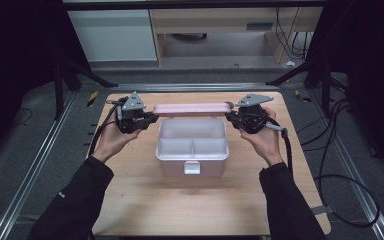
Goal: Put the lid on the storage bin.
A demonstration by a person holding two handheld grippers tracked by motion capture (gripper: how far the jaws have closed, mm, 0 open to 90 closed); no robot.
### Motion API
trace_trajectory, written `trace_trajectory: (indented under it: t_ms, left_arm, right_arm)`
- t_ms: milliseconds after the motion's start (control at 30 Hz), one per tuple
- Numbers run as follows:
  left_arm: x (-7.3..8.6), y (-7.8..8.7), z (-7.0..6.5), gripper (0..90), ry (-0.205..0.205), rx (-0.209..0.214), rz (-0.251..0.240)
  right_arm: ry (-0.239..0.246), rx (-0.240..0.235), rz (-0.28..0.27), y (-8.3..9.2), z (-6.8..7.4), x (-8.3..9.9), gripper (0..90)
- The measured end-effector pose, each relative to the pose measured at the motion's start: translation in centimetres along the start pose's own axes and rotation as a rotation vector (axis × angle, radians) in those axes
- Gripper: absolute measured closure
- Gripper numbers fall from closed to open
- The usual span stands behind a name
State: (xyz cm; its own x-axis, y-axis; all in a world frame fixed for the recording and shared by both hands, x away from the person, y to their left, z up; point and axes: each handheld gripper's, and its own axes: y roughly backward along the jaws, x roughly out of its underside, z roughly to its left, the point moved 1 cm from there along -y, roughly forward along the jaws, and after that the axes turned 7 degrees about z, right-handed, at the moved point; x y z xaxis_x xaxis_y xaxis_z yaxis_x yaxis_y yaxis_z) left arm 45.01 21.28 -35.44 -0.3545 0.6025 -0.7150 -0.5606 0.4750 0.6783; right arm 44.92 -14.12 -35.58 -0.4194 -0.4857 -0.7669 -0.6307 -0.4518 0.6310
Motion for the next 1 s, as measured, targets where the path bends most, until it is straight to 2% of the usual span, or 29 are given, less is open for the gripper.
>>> trace_trajectory:
  t_ms: [300, 533, 700, 800, 867, 933, 1000]
  left_arm:
    - [1.4, 0.0, -1.5, 78.9, -0.04, 0.013, 0.04]
    - [2.8, -0.1, -2.9, 74.8, -0.05, 0.018, 0.053]
    - [4.3, -0.8, -3.6, 73.4, -0.033, 0.019, 0.063]
    - [5.3, -0.8, -3.7, 72.1, -0.009, 0.021, 0.07]
    - [5.6, -0.8, -3.7, 70.7, -0.003, 0.015, 0.079]
    - [6.6, -0.6, -3.7, 69.1, 0.039, 0.021, 0.072]
    - [7.1, -0.5, -3.7, 67.0, 0.038, 0.0, 0.082]
  right_arm:
    - [0.049, -0.019, 0.034, 0.6, 1.1, 1.7, 75.6]
    - [0.043, -0.024, 0.055, 0.6, 1.9, 3.6, 68.3]
    - [0.038, -0.011, 0.079, 0.3, 2.2, 4.9, 63.9]
    - [0.031, 0.0, 0.092, 0.3, 2.1, 5.8, 62.0]
    - [0.005, -0.007, 0.077, 0.4, 2.0, 6.3, 60.3]
    - [-0.005, -0.008, 0.073, 0.5, 1.9, 6.6, 58.3]
    - [-0.014, 0.0, 0.072, 0.6, 1.8, 7.0, 54.8]
